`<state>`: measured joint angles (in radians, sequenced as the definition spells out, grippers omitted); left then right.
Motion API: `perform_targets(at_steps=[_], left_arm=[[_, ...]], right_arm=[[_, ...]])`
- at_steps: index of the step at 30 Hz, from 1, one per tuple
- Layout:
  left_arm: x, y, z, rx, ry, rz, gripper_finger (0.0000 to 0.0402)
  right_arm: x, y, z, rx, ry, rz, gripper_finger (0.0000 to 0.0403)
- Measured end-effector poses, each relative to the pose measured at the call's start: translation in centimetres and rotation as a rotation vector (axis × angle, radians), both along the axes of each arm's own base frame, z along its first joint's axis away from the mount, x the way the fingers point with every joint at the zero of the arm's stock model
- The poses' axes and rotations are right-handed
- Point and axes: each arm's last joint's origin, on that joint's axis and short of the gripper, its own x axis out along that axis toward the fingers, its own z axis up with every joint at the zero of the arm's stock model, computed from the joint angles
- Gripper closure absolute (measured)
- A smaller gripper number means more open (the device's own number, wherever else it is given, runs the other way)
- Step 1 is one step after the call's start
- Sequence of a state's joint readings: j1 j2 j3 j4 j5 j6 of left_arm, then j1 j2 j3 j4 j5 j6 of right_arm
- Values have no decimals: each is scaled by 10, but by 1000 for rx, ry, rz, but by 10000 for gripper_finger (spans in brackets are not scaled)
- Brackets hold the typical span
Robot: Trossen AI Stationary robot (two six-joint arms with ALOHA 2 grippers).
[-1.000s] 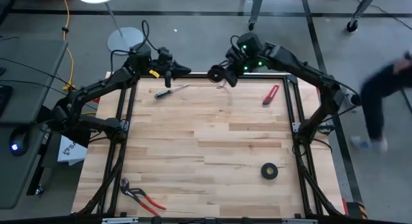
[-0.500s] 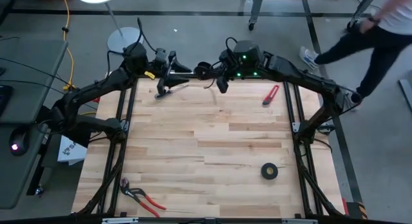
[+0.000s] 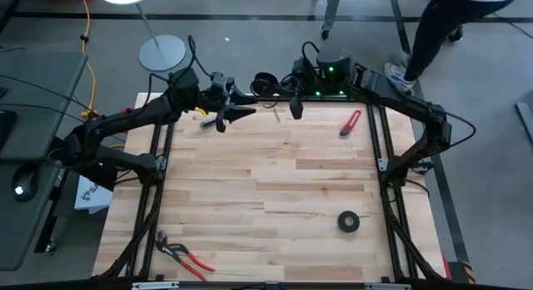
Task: Coil cords
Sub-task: Uncoil the black wire from the black spool
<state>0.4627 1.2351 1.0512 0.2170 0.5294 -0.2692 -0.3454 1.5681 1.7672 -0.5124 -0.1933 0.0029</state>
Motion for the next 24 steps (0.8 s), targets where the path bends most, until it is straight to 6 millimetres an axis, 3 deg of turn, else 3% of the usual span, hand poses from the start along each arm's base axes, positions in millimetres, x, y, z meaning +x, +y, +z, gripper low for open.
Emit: perform_targets(at_steps=[8, 20, 24], left_arm=[[4, -3, -1, -7, -6, 41, 223], [-5, 14, -2, 0, 17, 117, 223], [-7, 14, 1, -74, -9, 46, 223]], right_arm=[[0, 1, 0, 8, -6, 41, 403], [-6, 3, 8, -3, -36, 41, 403], [-6, 3, 8, -8, -34, 25, 403]])
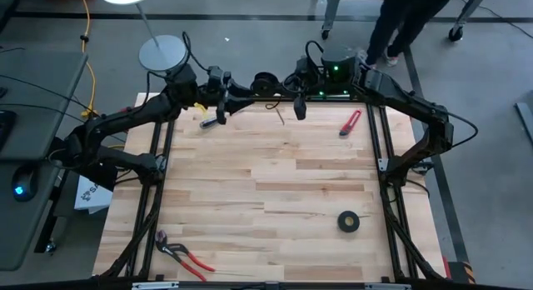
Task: Coil cords
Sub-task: Uncoil the black wire from the black spool
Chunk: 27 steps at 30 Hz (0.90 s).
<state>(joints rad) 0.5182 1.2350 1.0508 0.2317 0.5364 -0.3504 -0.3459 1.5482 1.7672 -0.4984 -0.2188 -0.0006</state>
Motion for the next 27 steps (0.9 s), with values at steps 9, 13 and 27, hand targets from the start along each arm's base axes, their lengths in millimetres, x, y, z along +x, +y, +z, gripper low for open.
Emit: perform_targets(at_steps=[9, 13, 27], left_arm=[[-1, -8, -1, -48, 29, -96, 223], [-1, -6, 4, -10, -16, -53, 223], [-4, 0, 9, 32, -62, 7, 223]], right_arm=[[-1, -3, 0, -8, 2, -22, 403], [-1, -3, 1, -7, -5, -23, 403], [1, -2, 6, 9, -64, 7, 403]])
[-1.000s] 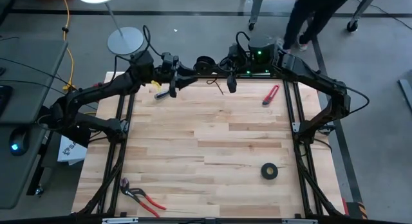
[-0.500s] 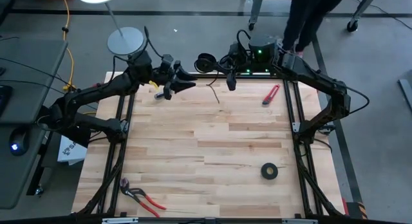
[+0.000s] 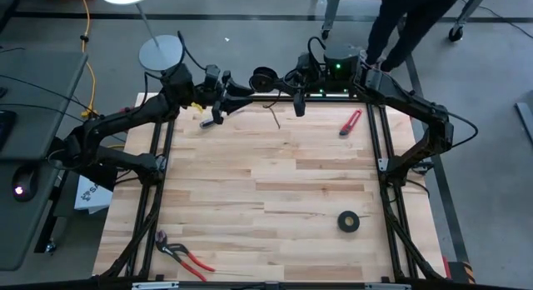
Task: Coil cords
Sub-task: Uncoil the black wire from the black spool
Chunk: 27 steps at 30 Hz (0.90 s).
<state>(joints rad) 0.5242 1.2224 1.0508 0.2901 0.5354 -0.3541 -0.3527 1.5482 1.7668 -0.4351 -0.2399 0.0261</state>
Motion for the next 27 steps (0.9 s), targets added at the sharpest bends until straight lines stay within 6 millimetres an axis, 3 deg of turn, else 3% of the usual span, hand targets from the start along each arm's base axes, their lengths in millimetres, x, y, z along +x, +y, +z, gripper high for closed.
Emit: perform_targets(at_steps=[27], left_arm=[[-1, 0, 8, 38, -79, -12, 231]], right_arm=[[1, 4, 0, 31, -6, 69, 403]])
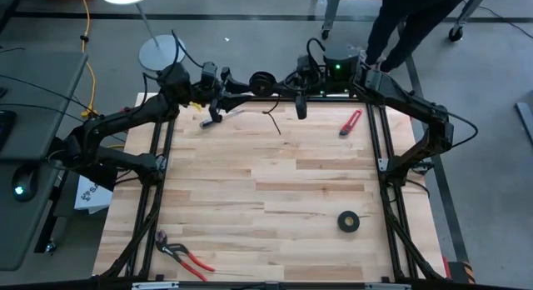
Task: Coil cords
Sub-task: Uncoil the black wire from the black spool
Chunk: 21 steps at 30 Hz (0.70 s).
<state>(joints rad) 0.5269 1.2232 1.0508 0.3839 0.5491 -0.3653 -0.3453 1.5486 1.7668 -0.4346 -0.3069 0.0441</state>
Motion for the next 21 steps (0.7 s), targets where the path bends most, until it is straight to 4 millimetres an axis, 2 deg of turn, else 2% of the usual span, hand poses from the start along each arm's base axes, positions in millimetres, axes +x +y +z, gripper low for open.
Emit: perform_targets(at_steps=[5, 14, 21], left_arm=[[1, -3, 3, 23, -26, -10, 270], [1, -3, 3, 21, -30, -7, 388], [1, -4, 3, -11, -29, -22, 399]], right_arm=[[1, 4, 1, -2, -6, 12, 403], [3, 7, 2, -5, -16, 22, 403], [3, 8, 2, 3, -19, 61, 403]])
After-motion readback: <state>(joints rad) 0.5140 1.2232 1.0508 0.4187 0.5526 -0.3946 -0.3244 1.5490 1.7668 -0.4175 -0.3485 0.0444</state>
